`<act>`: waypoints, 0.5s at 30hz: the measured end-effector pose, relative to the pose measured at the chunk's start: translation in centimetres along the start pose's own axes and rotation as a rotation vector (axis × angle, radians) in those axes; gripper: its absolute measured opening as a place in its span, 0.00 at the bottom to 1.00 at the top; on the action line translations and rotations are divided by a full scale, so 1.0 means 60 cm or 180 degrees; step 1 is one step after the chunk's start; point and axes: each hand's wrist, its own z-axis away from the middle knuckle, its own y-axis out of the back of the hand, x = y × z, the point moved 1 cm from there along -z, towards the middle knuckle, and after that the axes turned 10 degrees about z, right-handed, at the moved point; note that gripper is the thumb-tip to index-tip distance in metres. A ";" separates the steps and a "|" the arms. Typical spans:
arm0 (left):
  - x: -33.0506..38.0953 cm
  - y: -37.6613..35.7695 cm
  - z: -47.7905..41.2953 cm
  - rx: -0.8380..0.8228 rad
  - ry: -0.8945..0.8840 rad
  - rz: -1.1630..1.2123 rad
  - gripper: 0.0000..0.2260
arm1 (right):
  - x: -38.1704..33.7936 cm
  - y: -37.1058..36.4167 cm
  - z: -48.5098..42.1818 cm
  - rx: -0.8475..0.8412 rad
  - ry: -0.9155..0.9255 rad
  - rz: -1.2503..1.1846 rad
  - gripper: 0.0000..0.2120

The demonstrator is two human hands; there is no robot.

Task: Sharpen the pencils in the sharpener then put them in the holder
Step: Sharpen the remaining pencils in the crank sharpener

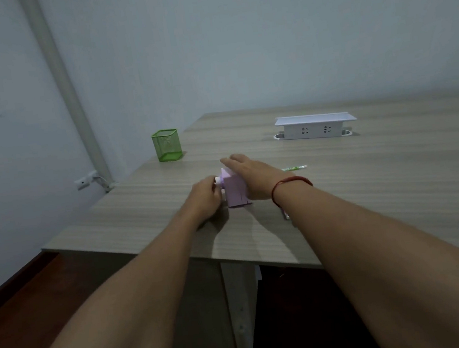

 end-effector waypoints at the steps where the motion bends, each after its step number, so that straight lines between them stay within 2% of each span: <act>1: -0.007 0.000 0.007 -0.0150 -0.0009 -0.0105 0.12 | -0.006 -0.002 0.000 -0.0085 0.0005 0.0077 0.41; 5: -0.017 0.011 0.009 -0.0444 -0.0058 -0.0630 0.10 | -0.030 -0.010 0.003 -0.0003 -0.0226 0.0195 0.38; 9: -0.017 0.013 0.000 -0.0447 -0.0129 -0.1045 0.10 | -0.041 -0.010 0.000 0.0154 -0.0389 0.0196 0.31; 15: 0.001 0.037 -0.047 -0.0314 -0.0761 -0.2062 0.09 | -0.045 -0.024 -0.003 0.0212 -0.0519 0.0303 0.34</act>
